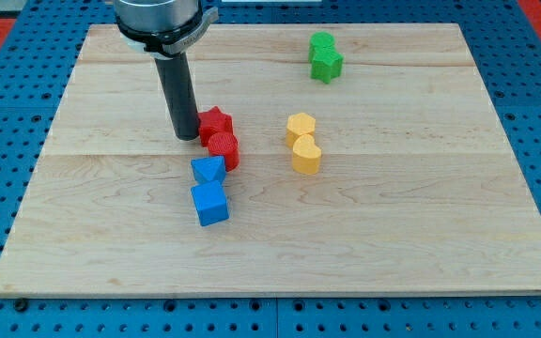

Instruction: Slightly push the red circle above to the blue triangle

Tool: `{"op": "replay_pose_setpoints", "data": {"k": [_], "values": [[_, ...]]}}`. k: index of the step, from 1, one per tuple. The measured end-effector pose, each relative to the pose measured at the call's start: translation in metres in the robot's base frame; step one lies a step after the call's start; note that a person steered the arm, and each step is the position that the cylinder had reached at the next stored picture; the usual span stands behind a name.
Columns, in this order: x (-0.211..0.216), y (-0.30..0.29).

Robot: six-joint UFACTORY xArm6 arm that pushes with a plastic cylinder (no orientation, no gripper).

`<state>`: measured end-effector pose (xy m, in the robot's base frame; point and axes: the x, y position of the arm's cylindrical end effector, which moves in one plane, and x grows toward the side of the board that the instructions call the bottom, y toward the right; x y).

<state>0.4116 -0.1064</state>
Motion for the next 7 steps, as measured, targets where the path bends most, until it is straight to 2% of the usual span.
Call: {"op": "replay_pose_setpoints", "data": {"k": [2,4,5,6,7], "values": [[-0.004,0.001],[-0.076,0.001],[-0.094,0.029],[-0.074,0.094],[-0.063,0.115]]}}
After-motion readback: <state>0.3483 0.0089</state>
